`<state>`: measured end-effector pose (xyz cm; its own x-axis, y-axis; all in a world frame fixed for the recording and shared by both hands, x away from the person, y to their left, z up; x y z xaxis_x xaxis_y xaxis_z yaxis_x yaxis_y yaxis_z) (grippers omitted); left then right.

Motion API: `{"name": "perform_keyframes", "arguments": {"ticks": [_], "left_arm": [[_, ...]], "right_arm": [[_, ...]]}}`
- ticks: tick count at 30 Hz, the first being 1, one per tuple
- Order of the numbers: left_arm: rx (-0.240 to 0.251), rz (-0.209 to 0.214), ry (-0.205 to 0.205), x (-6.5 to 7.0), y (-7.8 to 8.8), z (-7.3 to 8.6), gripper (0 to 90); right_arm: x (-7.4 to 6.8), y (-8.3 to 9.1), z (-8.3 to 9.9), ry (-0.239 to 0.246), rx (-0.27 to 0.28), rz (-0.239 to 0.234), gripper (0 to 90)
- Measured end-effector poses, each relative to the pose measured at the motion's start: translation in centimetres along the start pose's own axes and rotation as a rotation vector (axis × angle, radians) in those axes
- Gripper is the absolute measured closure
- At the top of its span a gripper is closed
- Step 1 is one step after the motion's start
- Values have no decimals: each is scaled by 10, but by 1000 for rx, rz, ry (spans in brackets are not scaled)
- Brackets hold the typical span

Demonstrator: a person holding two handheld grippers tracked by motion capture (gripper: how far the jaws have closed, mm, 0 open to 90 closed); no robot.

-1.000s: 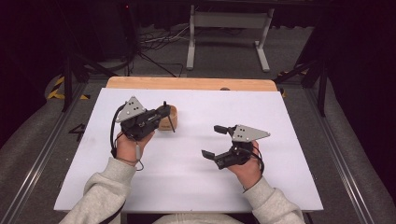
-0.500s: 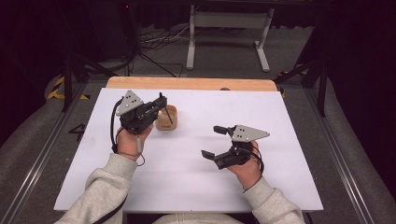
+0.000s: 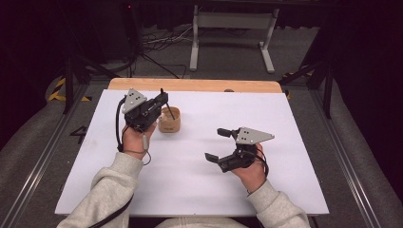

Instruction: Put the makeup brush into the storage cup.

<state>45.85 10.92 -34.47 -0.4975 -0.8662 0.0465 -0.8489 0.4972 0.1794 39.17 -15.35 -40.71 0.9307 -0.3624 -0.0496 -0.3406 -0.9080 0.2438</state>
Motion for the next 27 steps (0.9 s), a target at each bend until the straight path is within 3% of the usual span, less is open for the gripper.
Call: {"name": "perform_keyframes", "arguments": {"ticks": [2,8,27], "left_arm": [[-1,-20,-15,-2,-2,0,846],[-11,-49,-3,-10,-9,0,846],[-16,-75,43,-24,-25,5,845]], "right_arm": [[0,0,0,0,-1,-1,34],[0,0,1,-1,-3,-1,34],[1,1,2,-4,0,-3,35]]}}
Point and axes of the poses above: each handheld gripper's, and its own axes: y roughly backward along the jaws, z roughly out of its underside, x roughly to its right, the point moved 4 cm from there along -y, roughly forward along the jaws, and after that the axes turned 6 degrees about -z, right-handed, at the moved point
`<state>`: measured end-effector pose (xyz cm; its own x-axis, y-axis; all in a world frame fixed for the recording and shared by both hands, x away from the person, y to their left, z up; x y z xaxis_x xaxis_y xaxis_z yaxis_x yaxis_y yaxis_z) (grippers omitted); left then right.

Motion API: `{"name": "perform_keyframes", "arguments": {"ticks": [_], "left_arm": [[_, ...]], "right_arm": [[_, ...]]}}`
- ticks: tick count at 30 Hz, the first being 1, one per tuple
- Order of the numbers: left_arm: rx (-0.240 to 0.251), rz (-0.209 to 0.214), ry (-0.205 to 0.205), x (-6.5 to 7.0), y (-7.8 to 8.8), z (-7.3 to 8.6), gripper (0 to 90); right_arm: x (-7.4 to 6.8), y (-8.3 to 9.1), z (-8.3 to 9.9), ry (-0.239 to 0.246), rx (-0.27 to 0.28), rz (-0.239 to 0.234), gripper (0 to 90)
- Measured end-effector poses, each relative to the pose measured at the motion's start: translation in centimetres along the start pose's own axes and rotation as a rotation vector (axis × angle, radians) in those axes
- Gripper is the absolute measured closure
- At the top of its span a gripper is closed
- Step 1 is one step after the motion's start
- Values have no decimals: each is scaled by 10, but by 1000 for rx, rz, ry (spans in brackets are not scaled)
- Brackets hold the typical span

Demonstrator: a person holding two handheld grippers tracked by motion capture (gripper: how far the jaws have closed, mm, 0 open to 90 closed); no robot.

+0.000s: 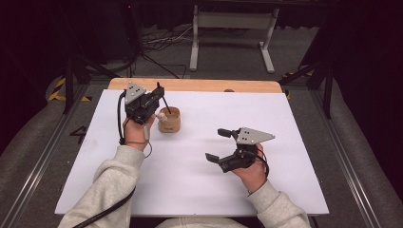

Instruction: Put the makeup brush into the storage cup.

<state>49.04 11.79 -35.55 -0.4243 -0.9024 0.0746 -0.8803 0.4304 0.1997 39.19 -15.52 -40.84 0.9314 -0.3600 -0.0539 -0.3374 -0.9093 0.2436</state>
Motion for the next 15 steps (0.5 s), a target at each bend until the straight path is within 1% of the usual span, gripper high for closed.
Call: {"name": "perform_keyframes", "arguments": {"ticks": [4,6,10,12,15], "left_arm": [[-3,13,1,0,-2,4,844],[-3,22,11,-1,-4,7,843],[-13,26,1,-1,-5,10,842],[-13,26,1,0,-6,11,841],[-20,25,-11,3,-7,13,841]], "right_arm": [[0,0,0,3,0,-5,35],[0,0,0,4,-1,-5,35],[0,-1,1,1,-1,-6,35],[0,-1,1,0,-4,-5,35],[0,-1,2,-1,-6,-6,35]]}}
Point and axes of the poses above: each handheld gripper's, and its own axes: y roughly backward along the jaws, z roughly out of its underside, x roughly to its right, the point moved 4 cm from there along -y, roughly forward along the jaws, and after that the axes turned 6 degrees about -z, right-handed, at the moved point
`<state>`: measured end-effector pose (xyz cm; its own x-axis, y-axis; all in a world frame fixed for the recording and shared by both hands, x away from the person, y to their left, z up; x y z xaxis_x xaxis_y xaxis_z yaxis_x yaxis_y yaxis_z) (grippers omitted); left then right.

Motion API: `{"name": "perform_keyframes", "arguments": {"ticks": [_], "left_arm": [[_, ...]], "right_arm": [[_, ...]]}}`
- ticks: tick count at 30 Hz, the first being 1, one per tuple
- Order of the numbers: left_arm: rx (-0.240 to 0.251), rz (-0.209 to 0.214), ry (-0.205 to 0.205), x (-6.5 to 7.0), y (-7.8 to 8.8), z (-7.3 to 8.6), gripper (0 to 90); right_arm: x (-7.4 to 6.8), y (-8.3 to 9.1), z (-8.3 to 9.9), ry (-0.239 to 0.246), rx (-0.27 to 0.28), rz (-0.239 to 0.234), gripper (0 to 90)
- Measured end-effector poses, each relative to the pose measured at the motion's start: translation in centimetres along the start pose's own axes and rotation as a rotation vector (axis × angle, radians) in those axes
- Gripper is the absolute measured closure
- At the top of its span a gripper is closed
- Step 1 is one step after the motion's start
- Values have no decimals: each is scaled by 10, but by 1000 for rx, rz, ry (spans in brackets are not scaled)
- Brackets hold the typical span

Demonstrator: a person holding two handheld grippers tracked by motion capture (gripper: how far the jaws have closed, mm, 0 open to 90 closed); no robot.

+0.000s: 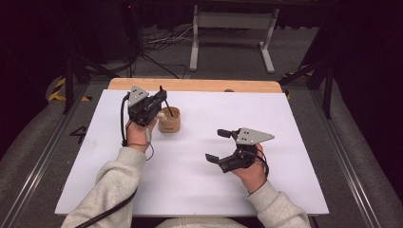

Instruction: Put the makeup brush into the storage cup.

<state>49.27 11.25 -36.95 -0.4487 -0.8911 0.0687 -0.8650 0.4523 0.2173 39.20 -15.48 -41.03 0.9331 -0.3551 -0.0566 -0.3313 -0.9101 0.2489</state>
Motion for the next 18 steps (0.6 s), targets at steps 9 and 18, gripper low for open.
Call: {"name": "perform_keyframes", "arguments": {"ticks": [9,18], "left_arm": [[-20,-11,-4,-1,-3,7,838],[-25,7,0,-1,-1,8,806]], "right_arm": [[-1,-1,0,-1,-2,-4,35],[0,-1,0,-4,1,-3,34]]}}
Point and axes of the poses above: each handheld gripper's, and its own axes: y roughly backward along the jaws, z roughly out of its underside, x roughly to its right, the point moved 4 cm from there along -y, roughly forward along the jaws, and after that the axes turned 6 degrees about -z, right-handed, at the moved point
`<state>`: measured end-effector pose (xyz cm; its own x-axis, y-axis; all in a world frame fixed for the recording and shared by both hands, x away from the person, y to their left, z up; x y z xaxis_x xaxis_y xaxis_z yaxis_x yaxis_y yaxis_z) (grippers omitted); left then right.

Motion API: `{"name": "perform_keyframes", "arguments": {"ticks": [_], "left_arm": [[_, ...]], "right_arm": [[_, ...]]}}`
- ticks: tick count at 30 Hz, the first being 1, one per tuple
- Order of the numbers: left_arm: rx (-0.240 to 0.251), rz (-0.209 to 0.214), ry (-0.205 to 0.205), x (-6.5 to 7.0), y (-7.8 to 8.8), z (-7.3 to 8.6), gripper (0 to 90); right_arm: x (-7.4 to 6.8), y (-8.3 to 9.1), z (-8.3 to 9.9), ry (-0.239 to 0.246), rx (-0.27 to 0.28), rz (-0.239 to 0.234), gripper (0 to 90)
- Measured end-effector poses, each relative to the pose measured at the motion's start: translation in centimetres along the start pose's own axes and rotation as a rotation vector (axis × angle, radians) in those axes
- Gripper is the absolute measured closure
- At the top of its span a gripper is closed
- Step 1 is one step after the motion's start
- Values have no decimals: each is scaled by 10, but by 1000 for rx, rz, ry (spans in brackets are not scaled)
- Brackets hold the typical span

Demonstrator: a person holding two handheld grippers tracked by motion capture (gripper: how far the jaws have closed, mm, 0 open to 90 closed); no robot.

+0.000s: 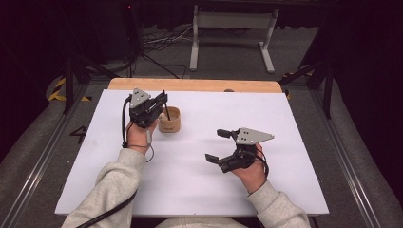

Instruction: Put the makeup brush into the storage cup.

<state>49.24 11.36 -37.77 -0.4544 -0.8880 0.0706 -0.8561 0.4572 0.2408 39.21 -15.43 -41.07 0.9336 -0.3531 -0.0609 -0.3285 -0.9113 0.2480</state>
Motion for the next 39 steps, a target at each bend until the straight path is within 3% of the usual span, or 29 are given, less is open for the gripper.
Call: {"name": "perform_keyframes", "arguments": {"ticks": [2,5,6,8,11,15,19,24,30,39], "left_arm": [[5,20,9,-1,2,0,685],[17,50,7,-4,6,-1,391],[17,53,6,-6,8,-1,391],[19,66,16,-8,12,-1,244],[20,97,37,-12,19,0,202],[-34,71,17,-15,19,6,187],[-47,83,14,-16,20,9,172],[-79,142,-1,-17,22,17,128],[-104,175,-13,-19,24,24,100],[-90,198,-20,-19,34,30,74]], "right_arm": [[0,0,0,-1,0,1,32],[1,1,0,-4,1,2,29],[1,2,0,-5,3,4,29],[2,2,-1,-6,3,7,28],[2,4,-1,-5,4,7,28],[3,6,-2,-10,9,15,28],[3,6,-2,-9,7,14,28],[4,5,0,-15,0,12,27],[5,6,-1,-17,3,13,28],[5,7,-1,-18,4,15,28]]}}
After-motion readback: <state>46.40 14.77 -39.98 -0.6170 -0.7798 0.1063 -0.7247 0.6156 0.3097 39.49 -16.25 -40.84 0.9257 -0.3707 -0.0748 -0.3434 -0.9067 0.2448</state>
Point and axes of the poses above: each handheld gripper's, and its own axes: y roughly backward along the jaws, z roughly out of its underside, x roughly to its right, the point moved 4 cm from there along -y, roughly forward along the jaws, and after that the axes turned 6 degrees about -z, right-handed, at the moved point
